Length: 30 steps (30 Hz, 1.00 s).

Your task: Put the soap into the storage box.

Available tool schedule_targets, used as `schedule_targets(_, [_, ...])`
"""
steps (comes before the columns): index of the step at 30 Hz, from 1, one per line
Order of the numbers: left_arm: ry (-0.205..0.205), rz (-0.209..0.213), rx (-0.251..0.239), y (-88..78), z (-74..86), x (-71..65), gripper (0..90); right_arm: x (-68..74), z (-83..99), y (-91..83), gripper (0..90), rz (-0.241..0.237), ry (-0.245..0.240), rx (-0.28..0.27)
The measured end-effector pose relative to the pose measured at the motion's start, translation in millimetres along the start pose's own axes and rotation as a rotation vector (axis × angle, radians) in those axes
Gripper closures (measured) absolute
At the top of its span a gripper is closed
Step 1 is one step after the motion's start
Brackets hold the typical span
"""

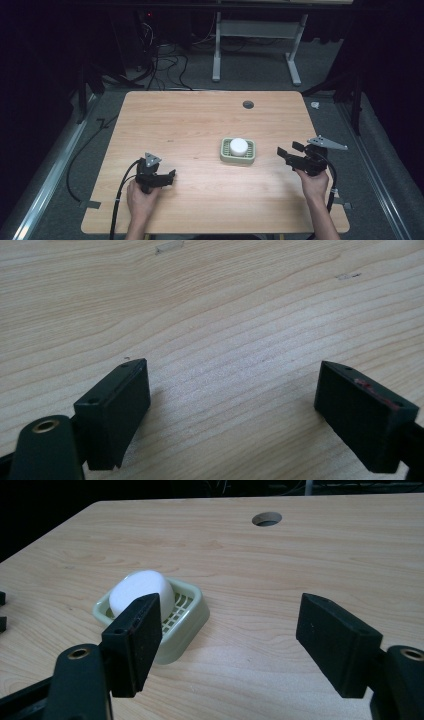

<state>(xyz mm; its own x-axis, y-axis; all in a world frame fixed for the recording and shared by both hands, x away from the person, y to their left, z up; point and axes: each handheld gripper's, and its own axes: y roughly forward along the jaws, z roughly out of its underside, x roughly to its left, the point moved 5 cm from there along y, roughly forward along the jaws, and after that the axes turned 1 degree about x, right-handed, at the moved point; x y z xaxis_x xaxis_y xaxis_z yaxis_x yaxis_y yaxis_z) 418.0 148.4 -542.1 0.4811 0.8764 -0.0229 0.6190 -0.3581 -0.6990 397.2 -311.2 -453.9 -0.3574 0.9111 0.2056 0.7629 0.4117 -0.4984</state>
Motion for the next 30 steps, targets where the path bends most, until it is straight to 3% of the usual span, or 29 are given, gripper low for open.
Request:
schedule_targets(18, [0.001, -0.001, 0.0, 0.0, 0.0, 0.0, 15.1, -7.5, 25.1, 0.5, 27.3, 0.009, 0.051, 0.021])
schedule_targets(30, [0.001, -0.001, 0.0, 0.0, 0.0, 0.0, 15.1, -2.3, 41.7, 10.3, 27.4, 0.015, 0.038, 0.068])
